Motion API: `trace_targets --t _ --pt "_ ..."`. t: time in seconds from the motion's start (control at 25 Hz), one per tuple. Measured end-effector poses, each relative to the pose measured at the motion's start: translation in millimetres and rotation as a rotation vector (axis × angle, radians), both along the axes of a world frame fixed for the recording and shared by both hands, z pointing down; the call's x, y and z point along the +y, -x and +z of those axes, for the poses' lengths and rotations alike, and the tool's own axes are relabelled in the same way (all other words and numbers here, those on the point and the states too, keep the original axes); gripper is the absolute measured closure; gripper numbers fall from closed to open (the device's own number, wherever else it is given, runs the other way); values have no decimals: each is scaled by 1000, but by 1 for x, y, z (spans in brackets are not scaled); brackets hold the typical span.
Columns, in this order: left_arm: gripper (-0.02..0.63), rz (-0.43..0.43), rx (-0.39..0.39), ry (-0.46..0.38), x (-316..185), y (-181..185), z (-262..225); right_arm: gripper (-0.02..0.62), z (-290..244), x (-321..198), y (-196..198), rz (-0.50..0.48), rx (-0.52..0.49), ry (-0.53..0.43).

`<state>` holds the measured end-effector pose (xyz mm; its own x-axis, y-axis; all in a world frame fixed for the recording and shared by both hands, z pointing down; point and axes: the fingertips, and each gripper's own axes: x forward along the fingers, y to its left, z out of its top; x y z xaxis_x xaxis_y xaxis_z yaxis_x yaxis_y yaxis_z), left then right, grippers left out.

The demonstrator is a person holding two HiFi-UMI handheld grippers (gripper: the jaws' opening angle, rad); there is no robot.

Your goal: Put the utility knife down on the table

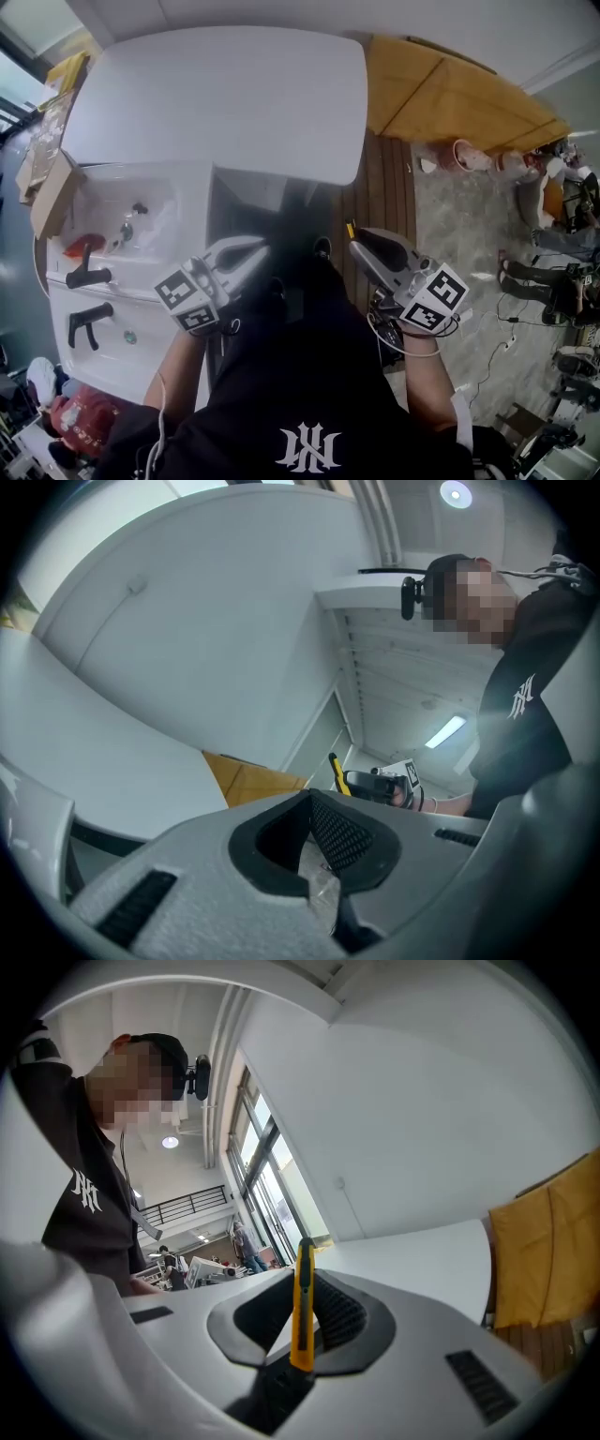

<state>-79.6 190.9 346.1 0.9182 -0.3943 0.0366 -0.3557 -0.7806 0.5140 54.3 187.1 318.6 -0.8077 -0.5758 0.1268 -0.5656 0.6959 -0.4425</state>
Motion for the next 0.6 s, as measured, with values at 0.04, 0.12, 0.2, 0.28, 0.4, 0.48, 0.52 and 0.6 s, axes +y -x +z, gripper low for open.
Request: trace_targets --t 0.04,0.12,0.2,0.28,0.4,0.48,0.52,0.6 --pt "601 -6 -10 8 -9 -6 3 541 2 -11 -4 -12 -9 -3" --pt "601 -24 -29 27 -28 -20 7 541 5 -31 -11 -46 -25 -8" --pt "601 -40 -37 31 -48 -38 3 541 8 -52 -23 -87 -37 -10" --pt "601 -61 -46 21 -72 -57 -5 541 8 -75 -38 -126 -45 -20" --pt "601 -120 -46 18 -110 -79 -16 541 6 -115 -63 -165 -69 -30" --pt "601 -178 -62 16 -129 -83 -19 541 6 -135 -77 -182 -108 -30" --pt "601 -206 -74 13 -134 -83 -20 541 7 -143 -82 -190 -129 -26" --pt "601 -254 -100 7 -144 -79 -22 541 14 -158 -86 -206 -164 -9"
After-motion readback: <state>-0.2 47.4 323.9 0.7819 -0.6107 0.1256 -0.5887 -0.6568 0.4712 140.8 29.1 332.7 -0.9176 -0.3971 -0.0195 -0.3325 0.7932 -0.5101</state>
